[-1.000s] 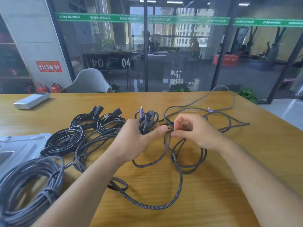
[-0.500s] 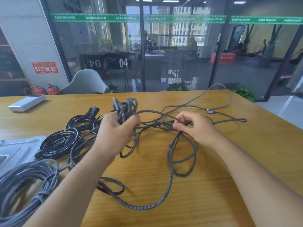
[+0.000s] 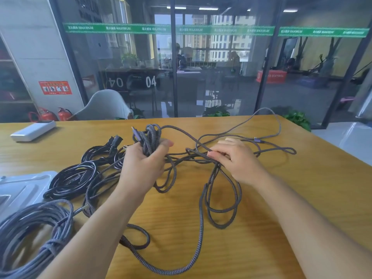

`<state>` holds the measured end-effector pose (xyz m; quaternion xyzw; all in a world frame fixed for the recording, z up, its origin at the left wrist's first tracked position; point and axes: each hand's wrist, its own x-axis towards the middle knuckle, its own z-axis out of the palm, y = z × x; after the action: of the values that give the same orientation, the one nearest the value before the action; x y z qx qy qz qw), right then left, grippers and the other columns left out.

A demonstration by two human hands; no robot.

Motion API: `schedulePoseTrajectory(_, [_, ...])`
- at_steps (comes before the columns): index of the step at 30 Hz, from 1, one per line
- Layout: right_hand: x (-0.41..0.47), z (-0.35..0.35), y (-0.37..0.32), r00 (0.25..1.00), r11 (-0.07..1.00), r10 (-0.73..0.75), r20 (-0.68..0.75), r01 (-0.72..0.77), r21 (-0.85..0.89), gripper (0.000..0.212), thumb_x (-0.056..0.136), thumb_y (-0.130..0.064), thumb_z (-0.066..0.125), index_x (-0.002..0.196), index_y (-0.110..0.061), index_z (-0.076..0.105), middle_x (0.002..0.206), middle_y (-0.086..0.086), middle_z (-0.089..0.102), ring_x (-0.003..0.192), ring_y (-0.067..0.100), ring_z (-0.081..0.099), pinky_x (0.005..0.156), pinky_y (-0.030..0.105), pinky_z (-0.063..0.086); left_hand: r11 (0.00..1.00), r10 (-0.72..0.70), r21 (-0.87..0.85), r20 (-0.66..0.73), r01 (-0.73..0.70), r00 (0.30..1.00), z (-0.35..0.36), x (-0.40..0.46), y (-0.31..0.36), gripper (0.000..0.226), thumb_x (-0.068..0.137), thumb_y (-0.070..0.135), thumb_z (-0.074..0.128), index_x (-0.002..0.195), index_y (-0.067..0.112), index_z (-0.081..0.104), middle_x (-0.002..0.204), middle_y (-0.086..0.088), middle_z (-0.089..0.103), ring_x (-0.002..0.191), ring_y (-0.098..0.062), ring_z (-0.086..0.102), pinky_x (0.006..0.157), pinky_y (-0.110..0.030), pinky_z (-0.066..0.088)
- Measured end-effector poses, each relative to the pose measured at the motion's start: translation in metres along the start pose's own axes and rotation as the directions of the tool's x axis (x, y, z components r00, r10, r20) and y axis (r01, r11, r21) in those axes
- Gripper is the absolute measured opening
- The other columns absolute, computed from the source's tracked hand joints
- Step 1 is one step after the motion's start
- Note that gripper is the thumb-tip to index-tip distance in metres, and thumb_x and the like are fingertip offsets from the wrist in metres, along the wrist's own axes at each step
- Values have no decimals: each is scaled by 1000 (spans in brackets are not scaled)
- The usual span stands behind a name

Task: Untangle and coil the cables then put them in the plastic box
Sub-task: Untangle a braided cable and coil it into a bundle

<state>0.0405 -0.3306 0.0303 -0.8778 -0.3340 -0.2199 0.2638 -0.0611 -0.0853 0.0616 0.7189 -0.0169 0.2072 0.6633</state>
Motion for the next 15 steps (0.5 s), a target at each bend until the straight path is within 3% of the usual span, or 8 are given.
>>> schedulePoseTrajectory(3, [1, 7, -20, 996, 996, -79, -30, 78, -35, 29, 106, -40, 54, 92, -24, 72, 78, -15, 56, 80, 12, 43, 79, 40, 41, 999, -9, 39, 48, 8, 999, 11, -3, -1, 21, 101, 24, 67, 86, 10, 74, 55, -4, 32, 52, -21, 29, 53, -35, 30])
schedulePoseTrajectory(6, [3, 15, -43, 980, 979, -189, -54, 184, -88, 29, 106, -41, 52, 93, -24, 72, 77, -14, 53, 77, 12, 41, 73, 36, 34, 995, -11, 100, 124, -2, 992, 20, -4, -7, 33, 103, 25, 65, 71, 15, 67, 55, -6, 33, 52, -22, 29, 51, -39, 30])
schedulePoseTrajectory(9, [3, 19, -52, 969, 969, -237, -76, 230, -94, 29, 106, -40, 50, 94, -24, 71, 78, -12, 56, 77, 12, 41, 72, 34, 33, 991, -16, 137, 210, -14, 977, 22, -5, -12, 38, 105, 26, 60, 83, -5, 59, 55, -4, 33, 54, -24, 28, 50, -47, 29])
schedulePoseTrajectory(12, [1, 16, -47, 972, 979, -203, -117, 199, -42, 32, 106, -41, 49, 97, -23, 74, 84, -14, 61, 80, 3, 38, 74, 30, 31, 983, -36, 183, 256, -12, 966, 15, -3, -14, 33, 104, 27, 61, 95, -4, 67, 56, -6, 34, 53, -23, 29, 54, -39, 30])
schedulePoseTrajectory(15, [0, 17, -44, 978, 979, -197, -75, 193, -61, 33, 105, -43, 48, 97, -23, 73, 85, -15, 62, 79, 4, 38, 74, 31, 30, 967, -20, 248, 291, -55, 957, 13, 0, -15, 43, 104, 29, 60, 93, -12, 54, 56, -8, 37, 52, -24, 31, 54, -39, 31])
